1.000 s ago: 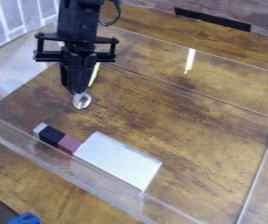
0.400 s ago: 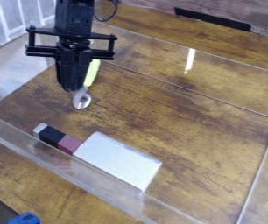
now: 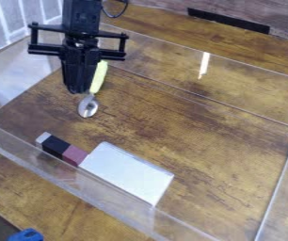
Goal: Move the toy knife to the left side of the table
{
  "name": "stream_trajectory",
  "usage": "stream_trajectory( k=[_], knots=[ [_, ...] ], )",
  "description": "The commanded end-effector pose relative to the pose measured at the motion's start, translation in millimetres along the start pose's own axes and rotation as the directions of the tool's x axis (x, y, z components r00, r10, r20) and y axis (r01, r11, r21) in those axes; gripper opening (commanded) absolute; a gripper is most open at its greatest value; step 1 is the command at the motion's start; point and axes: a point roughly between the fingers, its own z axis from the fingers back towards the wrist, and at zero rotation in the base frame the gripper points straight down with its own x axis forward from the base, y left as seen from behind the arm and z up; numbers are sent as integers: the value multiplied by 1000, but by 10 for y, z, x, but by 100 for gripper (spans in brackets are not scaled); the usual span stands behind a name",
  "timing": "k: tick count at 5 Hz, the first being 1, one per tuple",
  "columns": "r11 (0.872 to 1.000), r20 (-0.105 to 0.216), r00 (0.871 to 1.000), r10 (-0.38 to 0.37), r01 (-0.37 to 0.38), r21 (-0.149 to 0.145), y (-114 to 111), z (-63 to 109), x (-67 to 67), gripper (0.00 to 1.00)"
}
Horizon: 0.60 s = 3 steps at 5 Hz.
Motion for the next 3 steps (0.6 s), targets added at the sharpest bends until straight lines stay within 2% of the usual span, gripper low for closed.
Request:
stream_trajectory(
  k=[1, 3],
  knots=[
    [998, 50, 998, -40, 43, -54, -28, 195, 10, 0],
    [992, 44, 994, -105, 108, -60, -55, 189, -23, 0]
  ],
)
